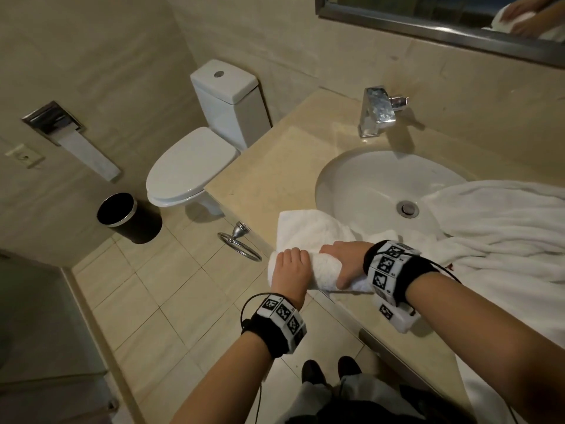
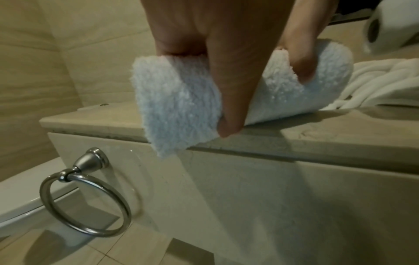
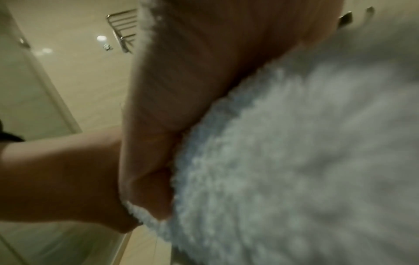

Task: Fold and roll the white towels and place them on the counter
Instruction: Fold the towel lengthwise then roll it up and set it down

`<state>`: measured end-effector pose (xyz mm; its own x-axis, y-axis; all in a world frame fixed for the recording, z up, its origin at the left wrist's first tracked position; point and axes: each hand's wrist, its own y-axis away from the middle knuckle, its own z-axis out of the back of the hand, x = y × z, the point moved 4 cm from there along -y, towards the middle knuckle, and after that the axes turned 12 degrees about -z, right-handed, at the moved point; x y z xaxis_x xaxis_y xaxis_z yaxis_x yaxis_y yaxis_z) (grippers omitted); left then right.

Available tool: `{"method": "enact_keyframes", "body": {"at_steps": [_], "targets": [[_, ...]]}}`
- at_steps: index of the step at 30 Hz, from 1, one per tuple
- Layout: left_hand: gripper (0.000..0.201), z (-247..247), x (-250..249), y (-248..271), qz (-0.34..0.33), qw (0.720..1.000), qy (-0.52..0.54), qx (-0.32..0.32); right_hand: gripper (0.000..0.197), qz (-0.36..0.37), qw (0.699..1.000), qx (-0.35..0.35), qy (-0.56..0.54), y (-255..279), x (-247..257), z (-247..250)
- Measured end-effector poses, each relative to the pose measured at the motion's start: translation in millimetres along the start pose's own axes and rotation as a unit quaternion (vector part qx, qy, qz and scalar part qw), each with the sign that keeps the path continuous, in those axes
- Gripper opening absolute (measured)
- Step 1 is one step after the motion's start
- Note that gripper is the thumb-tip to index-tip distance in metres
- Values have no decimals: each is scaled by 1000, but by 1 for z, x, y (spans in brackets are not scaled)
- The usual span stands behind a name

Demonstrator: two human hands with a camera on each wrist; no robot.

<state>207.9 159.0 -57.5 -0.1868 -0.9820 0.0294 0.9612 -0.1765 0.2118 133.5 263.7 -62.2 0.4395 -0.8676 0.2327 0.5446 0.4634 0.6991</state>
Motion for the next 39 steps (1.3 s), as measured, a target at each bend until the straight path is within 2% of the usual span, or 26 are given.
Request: {"method": "enact_keyframes", "body": {"at_steps": [3, 5, 6, 7, 8, 9, 10, 11, 12, 13, 15, 18, 21, 23, 26, 28, 30, 32, 34, 39], "targets": [[40, 8, 2, -6, 15, 998, 16, 51, 80, 6, 997, -12, -77, 3, -15, -2], [37, 3, 4, -8, 18, 998, 9, 52, 71, -16, 977, -22, -214, 9, -36, -5], [39, 1, 6, -8, 28, 998, 13, 56, 59, -32, 948, -26, -316, 11, -49, -7], [43, 0, 8, -8, 42, 997, 17, 57, 44, -45, 900, -27, -434, 14, -62, -10], [47, -1, 10, -7, 54, 996, 30, 60, 31, -60, 837, -29, -543, 17, -73, -13], [53, -1, 11, -8, 63, 995, 41, 62, 24, -72, 770, -30, -633, 19, -82, -16], [56, -1, 12, -8, 67, 994, 45, 67, 21, -81, 716, -30, -693, 22, -87, -20], [58, -2, 12, -9, 66, 994, 43, 70, 23, -86, 684, -29, -723, 23, -88, -23], [58, -1, 11, -10, 61, 995, 39, 71, 27, -86, 676, -25, -732, 24, -88, -27], [58, 0, 10, -10, 54, 995, 33, 73, 31, -76, 679, -17, -730, 24, -84, -29], [66, 1, 8, -9, 44, 996, 28, 71, 35, -56, 707, -7, -705, 26, -73, -29], [82, 1, 7, -4, 24, 997, 23, 67, 64, -60, 780, -33, -623, 27, -63, -26], [83, 0, -6, -2, -26, 997, 8, 68, 86, -67, 843, -33, -532, 24, -55, -29], [81, -3, -13, -3, -35, 997, 13, 71, 95, -61, 864, -24, -499, 21, -47, -33], [84, -3, -13, -5, 5, 997, 43, 69, 102, -78, 884, -114, -447, 22, -40, -24], [83, -2, -10, -5, 29, 995, 73, 68, 88, -93, 884, -201, -411, 29, -41, -16], [83, -2, -10, -6, 42, 993, 88, 62, 60, -94, 881, -291, -360, 41, -44, -11], [83, -2, -11, -6, 47, 993, 92, 57, 35, -92, 877, -342, -325, 50, -45, -10], [82, -1, -11, -6, 46, 993, 93, 55, 21, -91, 868, -353, -337, 52, -49, -12], [80, -2, -11, -6, 46, 993, 91, 56, 15, -106, 855, -331, -386, 50, -54, -12]]}}
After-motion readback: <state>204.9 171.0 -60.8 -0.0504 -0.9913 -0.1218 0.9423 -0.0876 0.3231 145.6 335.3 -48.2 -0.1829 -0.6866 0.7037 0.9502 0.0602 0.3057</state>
